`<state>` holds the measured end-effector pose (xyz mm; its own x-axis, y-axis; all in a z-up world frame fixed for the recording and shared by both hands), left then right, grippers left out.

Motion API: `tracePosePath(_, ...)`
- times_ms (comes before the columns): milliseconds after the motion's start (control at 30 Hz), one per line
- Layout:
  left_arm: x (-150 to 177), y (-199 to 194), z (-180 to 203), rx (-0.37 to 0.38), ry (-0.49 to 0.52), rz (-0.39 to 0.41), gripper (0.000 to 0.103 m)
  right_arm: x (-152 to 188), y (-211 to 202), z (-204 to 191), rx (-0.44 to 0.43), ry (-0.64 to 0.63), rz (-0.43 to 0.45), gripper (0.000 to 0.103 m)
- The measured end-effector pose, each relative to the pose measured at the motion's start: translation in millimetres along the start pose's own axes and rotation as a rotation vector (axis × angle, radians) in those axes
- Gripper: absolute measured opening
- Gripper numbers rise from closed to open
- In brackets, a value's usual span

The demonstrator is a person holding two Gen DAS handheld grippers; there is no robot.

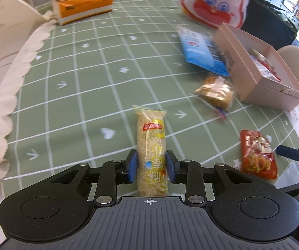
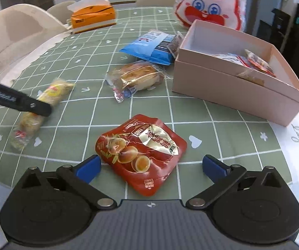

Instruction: Organize snacks

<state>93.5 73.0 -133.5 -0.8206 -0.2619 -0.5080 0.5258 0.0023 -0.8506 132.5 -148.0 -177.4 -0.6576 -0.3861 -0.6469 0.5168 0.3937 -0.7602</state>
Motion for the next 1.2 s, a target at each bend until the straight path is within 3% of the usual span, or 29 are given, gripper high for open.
tracePosePath(167, -1.8, 0.4, -8.6, 0.041, -0.055, -0.017, 0.034, -1.9, 0.5, -10.3, 0.002, 0.0, -0.03, 0.103)
tracePosePath(500, -4.9, 4.5, -0.2, 0.026, -0.053, -0.025, 0.034, -0.1, -18.2, -47.8, -0.214, -0.123, -0.031, 0.096)
tracePosePath(633, -3.7, 3.3, -1.9, 0.039, -0.068, -0.029, 0.034, -13.6, -23.1, -37.0, -0.139, -0.174, 0.044, 0.096)
tracePosePath(767, -2.6, 2.4, -2.1, 0.047, -0.085, -0.041, 0.034, -21.7, -10.2, -20.6, -0.091, -0.182, 0.018, 0.096)
tracePosePath(900, 1.7, 0.0, -0.8, 0.062, -0.103, -0.057, 0.034, -20.6, -6.6, -15.3, -0.121, -0.137, -0.009, 0.096)
tracePosePath(1033, 5.3, -1.7, 2.0, 0.067, -0.099, -0.062, 0.034, -8.2, -8.4, -27.5, -0.221, -0.1, -0.063, 0.096)
tracePosePath(1133, 6.3, -2.2, 0.8, 0.073, -0.108, -0.065, 0.033, -3.2, -15.4, -41.7, -0.275, -0.12, -0.064, 0.096)
tracePosePath(1200, 7.2, -2.7, 1.2, 0.071, -0.108, -0.067, 0.033, -4.5, -18.0, -44.8, -0.259, -0.154, -0.035, 0.096)
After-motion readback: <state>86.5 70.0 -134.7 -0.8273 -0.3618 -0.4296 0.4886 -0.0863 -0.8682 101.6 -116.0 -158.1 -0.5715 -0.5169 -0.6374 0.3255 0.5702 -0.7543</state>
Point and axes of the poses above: each gripper's, at about its wrist camera, not at the fingertips, and y roughly the way its jaws point, z to its right, x to its underside, the point moved 5 cm from there along y, roughly the way its jaws point
